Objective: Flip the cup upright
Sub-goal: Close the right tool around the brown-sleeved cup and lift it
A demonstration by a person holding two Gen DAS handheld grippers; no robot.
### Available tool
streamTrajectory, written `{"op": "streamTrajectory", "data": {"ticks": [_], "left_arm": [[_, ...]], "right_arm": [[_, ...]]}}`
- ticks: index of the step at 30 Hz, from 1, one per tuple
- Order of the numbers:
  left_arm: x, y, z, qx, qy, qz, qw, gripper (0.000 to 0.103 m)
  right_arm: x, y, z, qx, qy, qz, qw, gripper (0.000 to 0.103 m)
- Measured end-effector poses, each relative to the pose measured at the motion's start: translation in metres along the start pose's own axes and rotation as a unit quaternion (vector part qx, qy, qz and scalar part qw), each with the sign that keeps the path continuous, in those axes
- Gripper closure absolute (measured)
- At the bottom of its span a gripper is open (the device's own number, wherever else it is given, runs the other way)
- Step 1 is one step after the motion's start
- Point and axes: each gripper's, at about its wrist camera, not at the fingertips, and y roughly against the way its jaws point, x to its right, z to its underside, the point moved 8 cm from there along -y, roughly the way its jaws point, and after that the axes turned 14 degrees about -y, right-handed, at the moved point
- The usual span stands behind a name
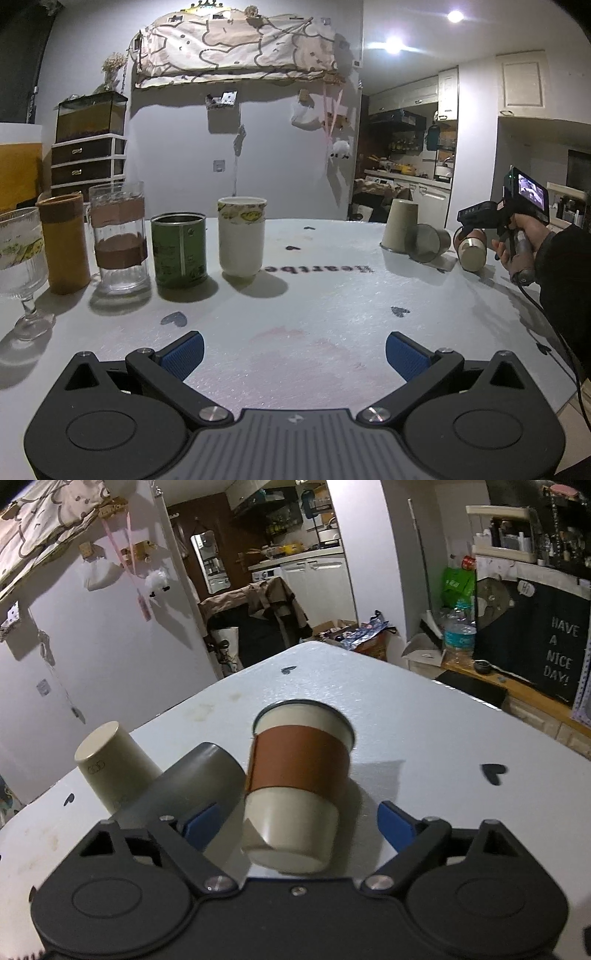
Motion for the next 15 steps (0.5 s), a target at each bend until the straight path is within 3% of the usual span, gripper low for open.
{"op": "streamTrajectory", "data": {"ticks": [1,3,4,9,15], "left_arm": [[-0.001,0.0,0.001,-0.002,0.0,0.0,1.0,0.0],[-0.003,0.002,0.001,-0.003,0.003,-0.002,1.0,0.0],[-0.004,0.003,0.001,-0.001,0.005,-0.004,1.0,0.0],[-0.003,0.004,0.0,0.002,0.009,0.001,1.0,0.0],[0.003,0.004,0.001,-0.005,0.016,0.023,0.9996,0.0]], "right_arm": [[-0.001,-0.004,0.001,-0.004,0.005,-0.001,1.0,0.019],[-0.001,-0.011,0.004,-0.011,0.015,0.008,1.0,0.038],[-0.001,-0.011,0.005,-0.013,0.007,0.0,1.0,0.04],[0.006,0.007,0.016,-0.019,-0.001,-0.007,1.0,0.041],[0.02,0.065,0.059,-0.037,0.022,-0.039,0.998,0.042]]}}
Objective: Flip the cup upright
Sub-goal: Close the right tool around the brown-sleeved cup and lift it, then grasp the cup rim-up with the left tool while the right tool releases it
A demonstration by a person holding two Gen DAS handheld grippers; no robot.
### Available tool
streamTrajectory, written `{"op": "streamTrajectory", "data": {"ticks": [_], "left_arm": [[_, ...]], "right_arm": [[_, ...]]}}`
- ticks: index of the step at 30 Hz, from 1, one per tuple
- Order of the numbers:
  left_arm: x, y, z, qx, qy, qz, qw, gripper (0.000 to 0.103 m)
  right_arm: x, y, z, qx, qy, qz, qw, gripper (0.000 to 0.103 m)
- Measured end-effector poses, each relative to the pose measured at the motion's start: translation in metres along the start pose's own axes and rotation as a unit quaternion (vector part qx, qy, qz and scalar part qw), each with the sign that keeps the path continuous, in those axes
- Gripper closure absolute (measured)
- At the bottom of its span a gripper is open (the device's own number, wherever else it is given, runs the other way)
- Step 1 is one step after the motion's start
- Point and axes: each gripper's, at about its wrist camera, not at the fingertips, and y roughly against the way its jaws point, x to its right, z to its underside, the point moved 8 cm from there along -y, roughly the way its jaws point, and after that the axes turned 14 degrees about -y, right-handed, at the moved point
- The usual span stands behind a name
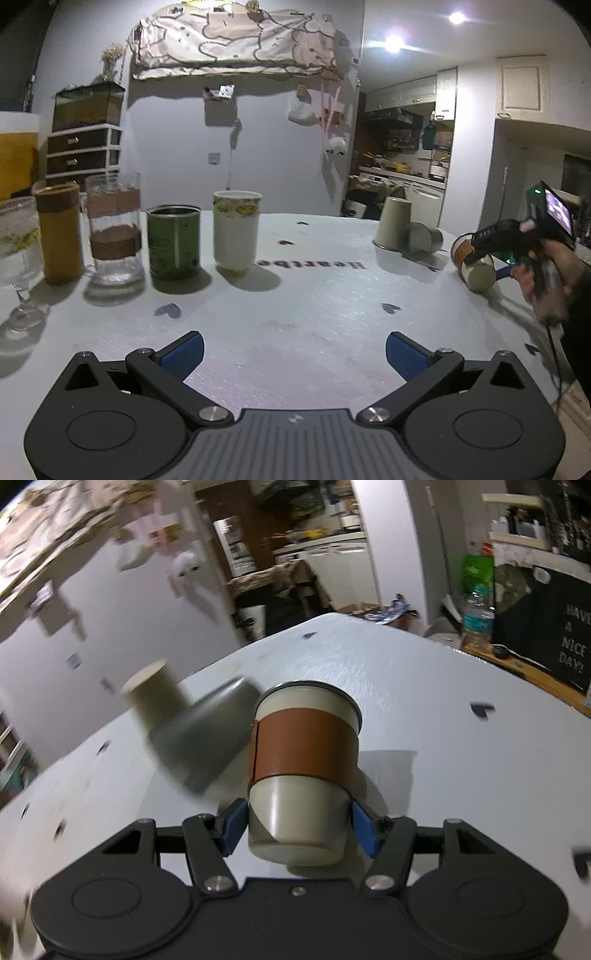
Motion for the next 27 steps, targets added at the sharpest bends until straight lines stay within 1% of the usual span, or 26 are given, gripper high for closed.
{"op": "streamTrajectory", "data": {"ticks": [3,7,12,14,15,17,19,20,21,23,24,26,27], "left_arm": [[0.001,-0.002,0.002,-0.01,0.004,0.002,0.9999,0.0],[0.001,-0.003,0.003,-0.016,0.011,0.012,0.9997,0.0],[-0.005,-0.006,0.002,-0.026,0.058,0.04,0.9972,0.0],[-0.005,-0.009,0.001,-0.03,0.078,0.056,0.9949,0.0],[-0.003,-0.01,-0.001,-0.034,0.092,0.074,0.9924,0.001],[0.005,-0.013,-0.004,-0.037,0.102,0.108,0.9883,0.001],[0.016,-0.019,-0.01,-0.039,0.099,0.14,0.9844,0.001],[0.021,-0.022,-0.014,-0.04,0.102,0.158,0.9814,0.001],[0.028,-0.026,-0.019,-0.039,0.109,0.184,0.9762,0.001],[0.038,-0.038,-0.028,-0.047,0.139,0.233,0.9613,0.001],[0.043,-0.047,-0.03,-0.057,0.163,0.249,0.9529,0.001],[0.053,-0.064,-0.032,-0.072,0.192,0.276,0.9392,0.001],[0.059,-0.073,-0.029,-0.079,0.199,0.282,0.9351,0.001]], "right_arm": [[0.001,0.032,0.031,-0.011,0.025,-0.031,0.999,0.041],[-0.005,0.075,0.075,-0.035,0.071,-0.072,0.994,0.041],[-0.016,0.127,0.131,-0.075,0.125,-0.137,0.98,0.041],[-0.021,0.141,0.15,-0.089,0.137,-0.163,0.973,0.041],[-0.025,0.147,0.159,-0.09,0.146,-0.175,0.97,0.041],[-0.031,0.157,0.172,-0.08,0.165,-0.187,0.965,0.041],[-0.034,0.162,0.178,-0.069,0.175,-0.188,0.964,0.041],[-0.034,0.163,0.181,-0.068,0.174,-0.19,0.964,0.041],[-0.034,0.165,0.182,-0.068,0.171,-0.192,0.964,0.041],[-0.034,0.164,0.181,-0.067,0.167,-0.193,0.965,0.042],[-0.032,0.165,0.181,-0.067,0.164,-0.195,0.965,0.042],[-0.029,0.165,0.179,-0.068,0.156,-0.2,0.965,0.042],[-0.028,0.165,0.179,-0.068,0.154,-0.203,0.965,0.042]]}}
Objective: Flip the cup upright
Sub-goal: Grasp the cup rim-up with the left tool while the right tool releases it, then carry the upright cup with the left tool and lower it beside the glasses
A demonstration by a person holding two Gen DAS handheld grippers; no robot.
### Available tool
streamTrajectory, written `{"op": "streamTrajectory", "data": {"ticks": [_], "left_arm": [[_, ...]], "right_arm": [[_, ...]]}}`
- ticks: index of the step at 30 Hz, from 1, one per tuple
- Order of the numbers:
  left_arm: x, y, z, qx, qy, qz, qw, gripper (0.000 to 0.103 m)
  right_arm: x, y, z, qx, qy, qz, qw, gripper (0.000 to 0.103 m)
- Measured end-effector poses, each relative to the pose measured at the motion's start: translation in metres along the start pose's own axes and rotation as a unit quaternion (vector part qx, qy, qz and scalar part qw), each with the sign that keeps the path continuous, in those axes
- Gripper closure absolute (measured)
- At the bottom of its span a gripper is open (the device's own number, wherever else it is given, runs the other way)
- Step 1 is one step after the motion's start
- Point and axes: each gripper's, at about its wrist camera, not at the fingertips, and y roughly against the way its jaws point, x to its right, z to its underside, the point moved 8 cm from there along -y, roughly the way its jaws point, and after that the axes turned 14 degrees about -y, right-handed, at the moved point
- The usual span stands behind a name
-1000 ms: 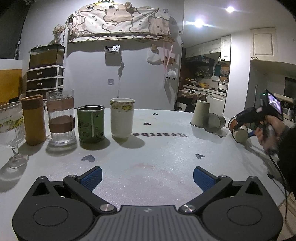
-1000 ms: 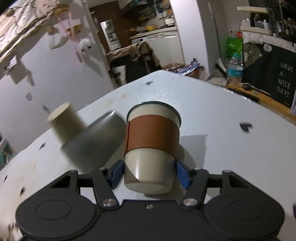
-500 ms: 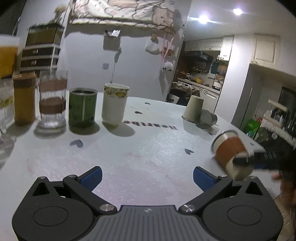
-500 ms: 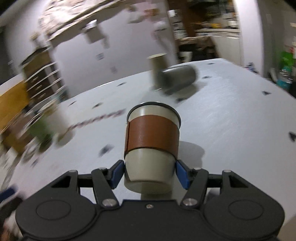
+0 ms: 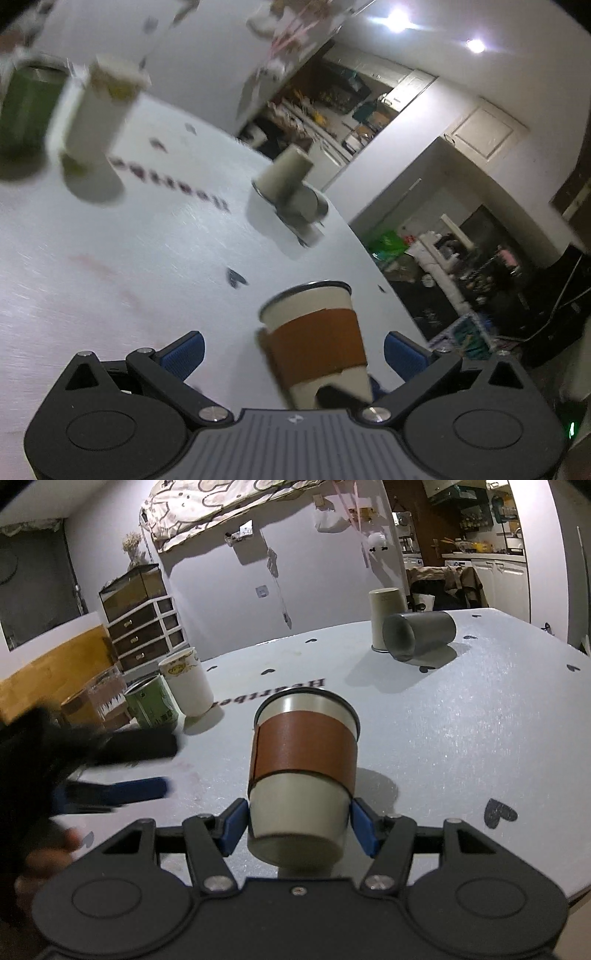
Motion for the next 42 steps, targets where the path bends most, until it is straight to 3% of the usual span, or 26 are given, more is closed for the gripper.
{"op": "streamTrajectory", "data": {"ticks": [4,8,12,15,18,21,24,27,32,35,38,42], "left_arm": [[0.0,-0.036,0.012,-0.03,0.049,0.036,0.9977,0.001],[0.01,-0.046,0.009,-0.016,0.046,0.063,0.9968,0.001],[0.018,-0.035,0.003,0.009,0.008,0.051,0.9986,0.001],[0.032,-0.009,-0.003,0.047,-0.061,0.03,0.9965,0.001],[0.055,0.015,-0.003,0.077,-0.152,0.006,0.9854,0.001],[0.075,0.029,0.009,0.083,-0.24,-0.021,0.9669,0.002],[0.086,0.033,0.019,0.081,-0.298,-0.051,0.9496,0.003],[0.086,0.031,0.024,0.074,-0.325,-0.078,0.9395,0.006],[0.076,0.022,0.019,0.061,-0.314,-0.104,0.9416,0.021],[0.072,0.026,0.015,0.065,-0.299,-0.106,0.9461,0.025],[0.058,0.034,0.007,0.078,-0.285,-0.139,0.9453,0.025],[0.019,0.058,-0.015,0.104,-0.259,-0.22,0.9348,0.024]], "right_arm": [[0.001,0.006,0.005,0.006,-0.003,-0.012,1.0,0.042],[0.0,0.01,0.01,0.006,-0.001,-0.026,1.0,0.042],[-0.008,0.011,0.016,0.014,0.019,-0.051,0.998,0.042],[-0.016,0.014,0.022,0.031,0.045,-0.072,0.996,0.042],[-0.03,0.015,0.031,0.055,0.094,-0.07,0.992,0.042],[-0.039,0.013,0.042,0.07,0.135,-0.06,0.987,0.042],[-0.044,0.008,0.05,0.068,0.153,-0.054,0.984,0.043],[-0.047,0.01,0.055,0.08,0.168,-0.048,0.981,0.044],[-0.046,0.012,0.056,0.081,0.164,-0.051,0.982,0.044],[-0.046,0.012,0.056,0.083,0.166,-0.05,0.981,0.044],[-0.048,0.013,0.058,0.089,0.172,-0.046,0.98,0.01],[-0.049,0.022,0.055,0.11,0.172,-0.053,0.978,0.011]]}}
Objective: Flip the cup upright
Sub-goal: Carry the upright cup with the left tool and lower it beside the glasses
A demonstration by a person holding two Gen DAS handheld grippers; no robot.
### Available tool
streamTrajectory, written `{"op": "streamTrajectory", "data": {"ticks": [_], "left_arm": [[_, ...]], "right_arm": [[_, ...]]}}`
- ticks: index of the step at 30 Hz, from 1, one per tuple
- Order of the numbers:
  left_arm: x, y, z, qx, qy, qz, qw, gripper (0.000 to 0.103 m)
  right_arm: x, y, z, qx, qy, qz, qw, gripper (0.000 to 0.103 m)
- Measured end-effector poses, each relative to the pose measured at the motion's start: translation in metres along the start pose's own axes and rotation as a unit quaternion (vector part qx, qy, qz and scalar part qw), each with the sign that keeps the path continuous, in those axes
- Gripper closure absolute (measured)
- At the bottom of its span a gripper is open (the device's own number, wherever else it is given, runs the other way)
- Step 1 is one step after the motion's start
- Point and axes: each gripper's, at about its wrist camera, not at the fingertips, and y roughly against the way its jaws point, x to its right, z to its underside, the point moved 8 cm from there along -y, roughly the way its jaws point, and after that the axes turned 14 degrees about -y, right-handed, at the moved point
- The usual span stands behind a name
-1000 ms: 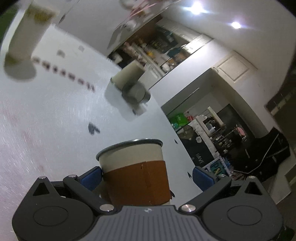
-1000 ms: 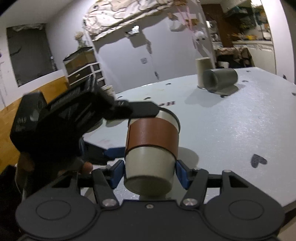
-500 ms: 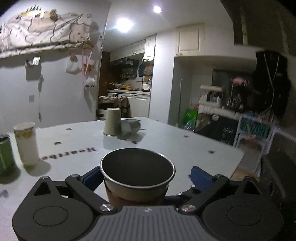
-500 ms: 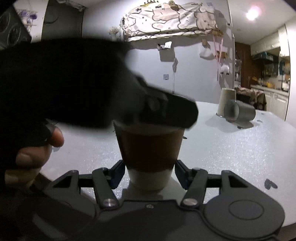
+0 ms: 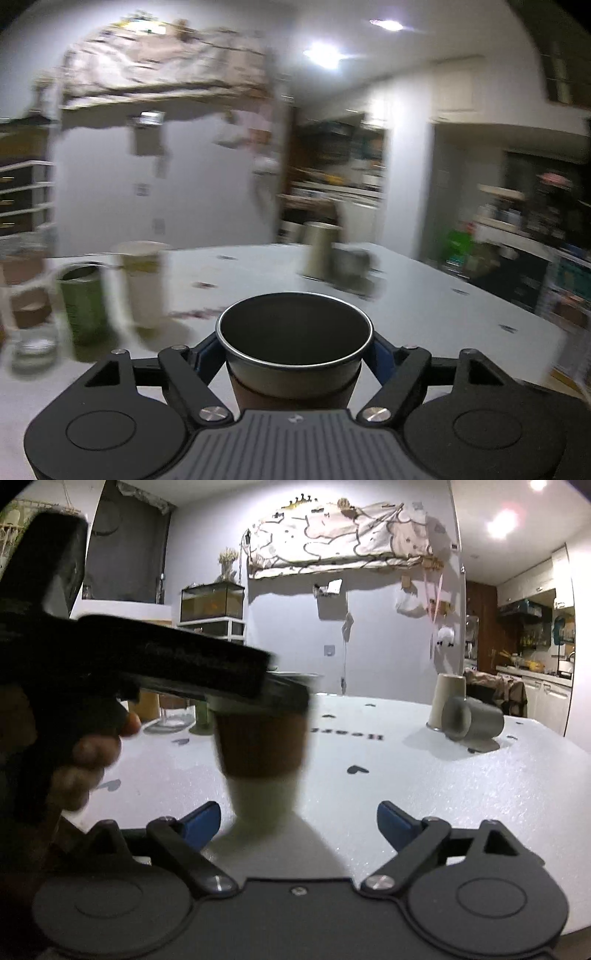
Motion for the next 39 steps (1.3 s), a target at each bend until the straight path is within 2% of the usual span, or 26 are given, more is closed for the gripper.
{"op": "streamTrajectory", "data": {"ticks": [3,8,11,16,21,27,28,30,31,35,39], "left_arm": [[-0.044,-0.001,0.002,-0.007,0.011,-0.072,0.9973,0.025],[-0.12,-0.004,0.009,-0.032,0.025,-0.189,0.9812,0.025],[-0.151,-0.003,0.016,-0.051,0.042,-0.224,0.9724,0.025],[-0.181,0.003,0.026,-0.063,0.05,-0.267,0.9604,0.025],[-0.198,0.005,0.034,-0.071,0.054,-0.287,0.9537,0.024],[-0.198,0.008,0.037,-0.067,0.054,-0.29,0.9533,0.022],[-0.198,0.01,0.037,-0.07,0.058,-0.289,0.9532,0.02],[-0.198,0.012,0.038,-0.068,0.063,-0.291,0.9523,0.005],[-0.196,0.015,0.038,-0.066,0.063,-0.293,0.9517,0.004],[-0.184,0.033,0.04,-0.069,0.076,-0.283,0.9535,0.002],[-0.158,0.054,0.032,-0.054,0.069,-0.264,0.9605,0.0]], "right_arm": [[0.003,-0.002,0.0,-0.003,-0.008,0.003,1.0,0.011],[0.002,-0.005,0.002,-0.008,-0.009,0.001,1.0,0.011],[0.001,-0.006,0.001,-0.008,-0.008,0.002,1.0,0.011],[0.002,-0.008,0.001,-0.011,-0.007,0.003,1.0,0.011],[0.003,-0.008,0.002,-0.011,-0.007,0.004,1.0,0.011],[0.003,-0.008,0.002,-0.012,-0.006,0.004,1.0,0.011],[0.003,-0.008,0.002,-0.011,-0.006,0.004,1.0,0.011],[0.003,-0.008,0.001,-0.01,-0.005,0.004,1.0,0.011],[0.003,-0.008,0.0,-0.008,-0.005,0.005,1.0,0.011],[0.003,-0.009,-0.008,0.002,-0.01,0.002,1.0,0.011],[0.002,-0.012,-0.024,0.02,-0.012,0.001,1.0,0.011]]}}
